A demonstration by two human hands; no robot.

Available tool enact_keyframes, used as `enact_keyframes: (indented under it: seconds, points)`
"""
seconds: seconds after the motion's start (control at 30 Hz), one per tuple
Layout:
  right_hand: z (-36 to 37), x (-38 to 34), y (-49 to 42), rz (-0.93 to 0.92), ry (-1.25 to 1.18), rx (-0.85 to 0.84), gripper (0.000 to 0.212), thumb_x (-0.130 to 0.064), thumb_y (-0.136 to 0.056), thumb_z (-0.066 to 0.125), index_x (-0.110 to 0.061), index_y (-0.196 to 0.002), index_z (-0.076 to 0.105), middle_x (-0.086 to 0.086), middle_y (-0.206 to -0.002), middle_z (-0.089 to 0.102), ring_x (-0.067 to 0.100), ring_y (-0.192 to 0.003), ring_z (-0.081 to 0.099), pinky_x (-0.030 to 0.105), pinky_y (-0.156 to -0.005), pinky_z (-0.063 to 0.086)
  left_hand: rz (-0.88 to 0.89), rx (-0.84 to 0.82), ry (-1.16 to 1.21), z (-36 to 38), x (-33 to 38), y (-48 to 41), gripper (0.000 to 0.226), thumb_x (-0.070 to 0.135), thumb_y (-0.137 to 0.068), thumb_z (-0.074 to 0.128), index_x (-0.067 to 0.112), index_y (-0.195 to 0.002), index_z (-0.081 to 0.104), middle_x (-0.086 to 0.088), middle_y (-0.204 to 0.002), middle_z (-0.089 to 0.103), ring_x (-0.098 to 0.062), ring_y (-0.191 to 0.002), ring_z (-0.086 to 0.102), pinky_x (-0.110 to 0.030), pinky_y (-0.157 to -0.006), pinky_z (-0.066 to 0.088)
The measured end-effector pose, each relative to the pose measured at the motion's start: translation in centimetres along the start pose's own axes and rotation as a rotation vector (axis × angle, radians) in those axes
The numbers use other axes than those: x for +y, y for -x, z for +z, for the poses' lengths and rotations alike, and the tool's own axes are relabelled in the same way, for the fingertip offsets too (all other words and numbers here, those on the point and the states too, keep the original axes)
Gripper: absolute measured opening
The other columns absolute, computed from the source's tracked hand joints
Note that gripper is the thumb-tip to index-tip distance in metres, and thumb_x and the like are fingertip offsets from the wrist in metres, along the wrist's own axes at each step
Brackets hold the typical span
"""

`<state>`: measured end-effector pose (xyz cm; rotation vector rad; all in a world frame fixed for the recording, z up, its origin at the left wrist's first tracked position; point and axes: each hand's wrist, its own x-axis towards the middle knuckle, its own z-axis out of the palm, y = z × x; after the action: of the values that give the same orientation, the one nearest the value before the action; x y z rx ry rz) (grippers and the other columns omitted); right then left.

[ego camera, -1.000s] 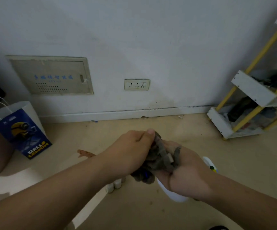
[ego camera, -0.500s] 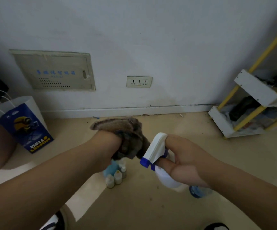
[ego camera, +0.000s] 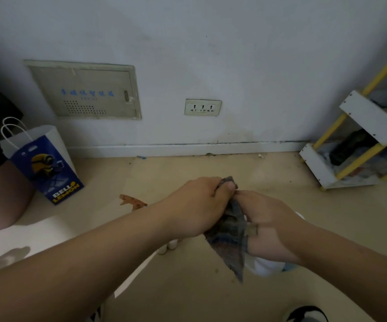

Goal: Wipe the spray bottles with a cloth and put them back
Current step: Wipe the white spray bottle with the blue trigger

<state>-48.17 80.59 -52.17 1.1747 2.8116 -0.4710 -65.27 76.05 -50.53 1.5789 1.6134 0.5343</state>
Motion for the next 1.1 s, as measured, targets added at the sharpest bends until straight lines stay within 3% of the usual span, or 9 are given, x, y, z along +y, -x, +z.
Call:
enact_keyframes:
  seconds: [0.13, 0.23, 0.33, 0.47, 0.57, 0.63, 0.8, 0.93, 1.1]
  points:
    - [-0.4, -0.3, -0.4, 0.014, 0.027, -0.155, 0.016, -0.047, -0.084, 0.063, -0.035, -0.092, 0.056, -0.013, -0.084, 0.056, 0.012, -0.078, 0.058, 0.029, -0.07, 0.052, -0.026, 0.027, -0.293, 1.2, -0.4, -0.2, 0.043, 0.051, -0.109, 0.029, 0.018, -0.093, 0.051, -0.001, -0.08, 0.055, -0.019, -0.07, 0.052, -0.037, -0.066, 0.038]
    - [-1.2, 0.4, -0.5, 0.034, -0.007, -0.133, 0.015, -0.039, -0.087, 0.064, -0.037, -0.086, 0.049, -0.014, -0.082, 0.052, 0.009, -0.077, 0.054, 0.028, -0.071, 0.049, 0.052, 0.073, -0.304, 1.6, -0.6, 0.2, 0.027, 0.046, -0.109, 0.033, 0.024, -0.115, 0.047, -0.001, -0.095, 0.061, -0.023, -0.081, 0.059, -0.041, -0.074, 0.049]
    - [-2.3, 0.5, -0.3, 0.089, -0.105, -0.04, 0.021, -0.051, -0.085, 0.05, -0.035, -0.094, 0.057, -0.011, -0.09, 0.057, 0.014, -0.084, 0.056, 0.033, -0.075, 0.05, 0.131, 0.054, -0.195, 1.4, -0.9, 0.6, 0.023, 0.041, -0.109, 0.038, 0.033, -0.13, 0.04, 0.004, -0.11, 0.06, -0.019, -0.091, 0.06, -0.041, -0.083, 0.052]
    - [-1.0, -0.8, -0.1, -0.015, -0.067, -0.012, 0.007, -0.036, -0.087, 0.054, -0.032, -0.093, 0.054, -0.013, -0.093, 0.054, 0.017, -0.089, 0.056, 0.032, -0.076, 0.05, 0.1, 0.113, -0.219, 1.1, -1.3, 0.9, 0.028, 0.048, -0.109, 0.03, 0.027, -0.111, 0.049, 0.003, -0.095, 0.064, -0.018, -0.082, 0.061, -0.041, -0.077, 0.052]
    - [0.4, -1.7, 0.1, -0.1, -0.002, -0.045, 0.015, -0.035, -0.089, 0.055, -0.033, -0.086, 0.04, -0.015, -0.088, 0.04, 0.015, -0.085, 0.044, 0.022, -0.067, 0.035, 0.011, 0.085, -0.245, 0.6, -1.1, 0.9, 0.04, 0.052, -0.108, 0.027, 0.025, -0.095, 0.052, 0.0, -0.088, 0.064, -0.021, -0.081, 0.061, -0.042, -0.081, 0.052]
    - [0.2, -1.9, 0.1, -0.089, 0.046, -0.077, 0.01, -0.038, -0.093, 0.055, -0.032, -0.096, 0.048, -0.012, -0.094, 0.046, 0.017, -0.091, 0.048, 0.023, -0.072, 0.035, -0.016, 0.055, -0.19, 0.6, -1.1, 1.0, 0.041, 0.051, -0.109, 0.027, 0.024, -0.092, 0.053, 0.002, -0.087, 0.064, -0.018, -0.081, 0.06, -0.041, -0.081, 0.051]
    - [-1.4, -0.1, -0.7, 0.093, -0.09, -0.046, 0.014, -0.048, -0.09, 0.054, -0.034, -0.089, 0.056, -0.01, -0.085, 0.061, 0.015, -0.081, 0.062, 0.036, -0.075, 0.056, 0.099, 0.099, -0.165, 1.6, -1.7, 1.8, 0.024, 0.046, -0.109, 0.03, 0.038, -0.128, 0.042, 0.007, -0.09, 0.064, -0.011, -0.076, 0.061, -0.04, -0.074, 0.054]
    - [-1.4, 1.0, -0.3, 0.049, -0.141, 0.038, 0.037, -0.063, -0.078, 0.046, -0.035, -0.096, 0.064, -0.01, -0.09, 0.067, 0.013, -0.083, 0.065, 0.038, -0.075, 0.059, 0.117, 0.131, -0.235, 2.8, -1.7, 2.6, 0.036, 0.047, -0.109, 0.028, 0.039, -0.144, 0.03, 0.008, -0.102, 0.062, -0.012, -0.085, 0.062, -0.043, -0.08, 0.056]
    - [0.4, -0.4, -0.3, -0.009, -0.047, 0.007, 0.014, -0.036, -0.088, 0.057, -0.028, -0.098, 0.053, -0.006, -0.102, 0.057, 0.019, -0.091, 0.057, 0.03, -0.078, 0.05, 0.054, 0.118, -0.212, 1.4, -1.4, 1.8, 0.028, 0.05, -0.108, 0.028, 0.029, -0.105, 0.047, 0.003, -0.085, 0.064, -0.016, -0.076, 0.061, -0.044, -0.076, 0.051]
